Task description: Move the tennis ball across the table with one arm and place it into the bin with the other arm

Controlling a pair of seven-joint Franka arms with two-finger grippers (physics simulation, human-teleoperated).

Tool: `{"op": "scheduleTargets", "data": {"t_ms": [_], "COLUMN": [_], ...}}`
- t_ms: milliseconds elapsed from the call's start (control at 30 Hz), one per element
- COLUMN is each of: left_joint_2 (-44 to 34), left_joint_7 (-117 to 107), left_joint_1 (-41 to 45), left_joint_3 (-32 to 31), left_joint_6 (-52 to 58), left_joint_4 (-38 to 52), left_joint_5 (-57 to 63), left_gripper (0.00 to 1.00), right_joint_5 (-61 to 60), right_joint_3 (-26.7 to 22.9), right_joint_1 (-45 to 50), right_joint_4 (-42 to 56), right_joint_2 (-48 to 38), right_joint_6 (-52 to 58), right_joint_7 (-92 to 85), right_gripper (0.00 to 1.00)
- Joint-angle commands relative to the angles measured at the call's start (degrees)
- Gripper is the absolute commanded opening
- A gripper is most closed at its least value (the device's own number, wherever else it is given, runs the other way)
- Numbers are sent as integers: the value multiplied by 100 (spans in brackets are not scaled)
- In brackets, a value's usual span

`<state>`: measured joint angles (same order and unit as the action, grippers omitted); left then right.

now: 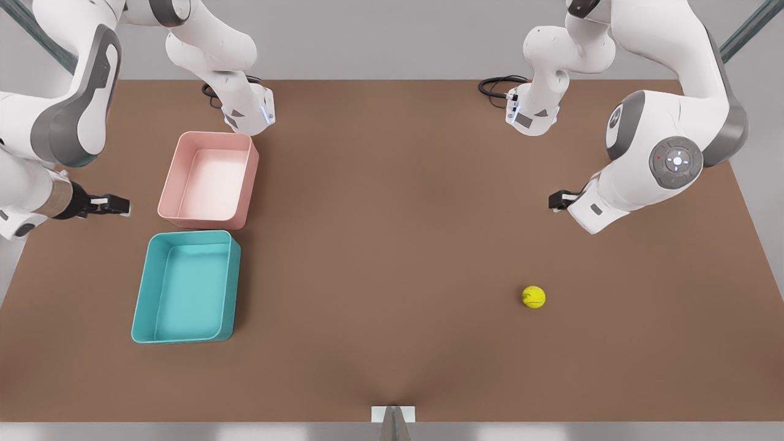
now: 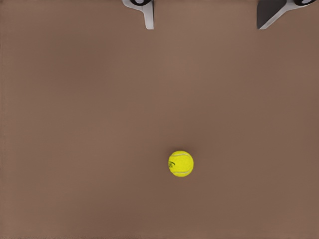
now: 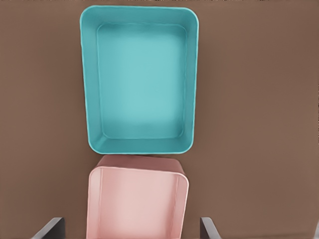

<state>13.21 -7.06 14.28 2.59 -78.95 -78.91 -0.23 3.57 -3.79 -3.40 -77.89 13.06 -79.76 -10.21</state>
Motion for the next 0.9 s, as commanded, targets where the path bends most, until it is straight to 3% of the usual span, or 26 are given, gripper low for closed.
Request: {"op": "scheduleTargets", "data": {"t_ms": [0, 67, 100, 133, 233, 267, 400, 500, 533, 600, 867], "left_joint_2": [-3, 6, 138, 366, 1561, 1948, 2467, 2766, 2845, 2863, 2696], "left_joint_7": [-428, -463, -463, -376, 2127, 3990, 8879, 9493, 10180, 10444, 9038], "left_joint_1": [5, 5, -4, -21, -241, -619, -681, -593, -382, -777, -813], "left_joint_3": [13, 4, 4, 13, 30, 39, -128, -189, -224, -513, -593], "left_joint_6": [-165, -174, -279, -332, -1606, -2335, -3417, -3258, -3417, -3767, -3856], "left_joint_4": [-37, -37, -37, -37, 236, 227, 218, 157, 165, -80, -757], "left_joint_5": [-13, -13, -13, -4, 207, 155, 427, 488, 1094, 1218, 1631], "left_gripper": [100, 100, 76, 22, 21, 21, 21, 21, 21, 21, 21], "right_joint_5": [-14, 21, 21, 30, 21, 38, -6, -58, -155, -146, -155], "right_joint_3": [-7, -7, -7, -7, 10, 1, -8, 19, 10, 10, 1], "right_joint_1": [-29, -2, -2, 33, 156, 252, 252, 534, 543, 551, 543], "right_joint_4": [-7, -7, -42, -7, 2, 2, 178, -33, -86, 168, 406], "right_joint_2": [-6, -5, 3, 82, 241, 249, 311, 355, 364, 618, 794], "right_joint_6": [-268, -268, -242, -268, -496, -576, -505, -295, -268, -338, -277], "right_joint_7": [731, 731, 723, 723, 731, 749, 723, 810, 819, 845, 767], "right_gripper": [100, 100, 100, 100, 100, 100, 100, 100, 100, 100, 100]}}
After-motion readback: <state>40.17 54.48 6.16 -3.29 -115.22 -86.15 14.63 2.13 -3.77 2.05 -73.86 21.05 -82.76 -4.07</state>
